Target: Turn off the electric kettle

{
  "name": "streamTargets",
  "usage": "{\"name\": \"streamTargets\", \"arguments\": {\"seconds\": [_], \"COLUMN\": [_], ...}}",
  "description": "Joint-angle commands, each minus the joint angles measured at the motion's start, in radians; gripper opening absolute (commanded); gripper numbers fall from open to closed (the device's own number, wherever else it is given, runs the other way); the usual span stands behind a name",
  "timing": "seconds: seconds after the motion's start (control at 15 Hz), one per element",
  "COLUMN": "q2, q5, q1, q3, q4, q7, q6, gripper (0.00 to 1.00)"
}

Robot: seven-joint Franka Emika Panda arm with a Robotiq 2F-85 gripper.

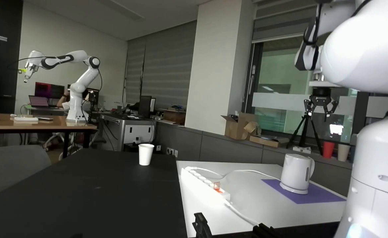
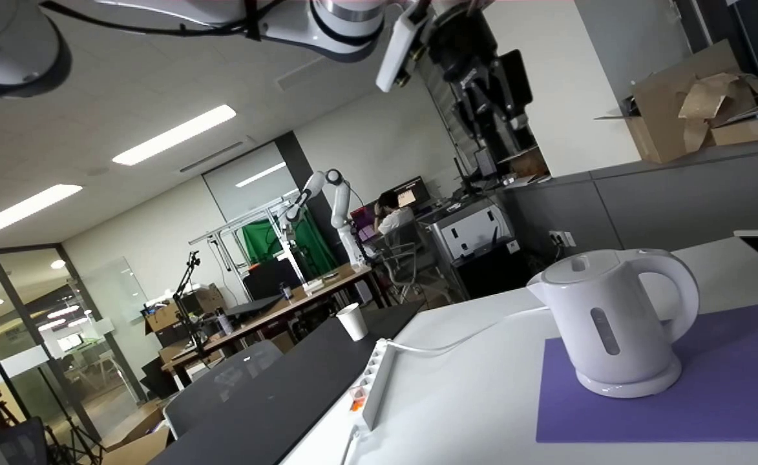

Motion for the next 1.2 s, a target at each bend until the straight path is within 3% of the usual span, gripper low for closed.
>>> {"name": "streamTargets", "arguments": {"seconds": [0.0,0.27,0.33,0.4,0.47,1.13], "q2": [0.175,0.317,0.232,0.254,0.259,0.255], "q5": [0.081,0.131,0.097,0.099,0.098,0.098], "q1": [-0.08,-0.154,-0.138,-0.15,-0.154,-0.148], "q3": [-0.001,0.002,0.016,0.02,0.022,0.025], "q4": [0.242,0.436,0.302,0.33,0.328,0.326], "q7": [0.104,0.232,0.15,0.154,0.15,0.149], "q6": [-0.02,0.0,0.018,0.018,0.019,0.018], "gripper": [0.25,0.0,0.0,0.09,0.01,0.01]}}
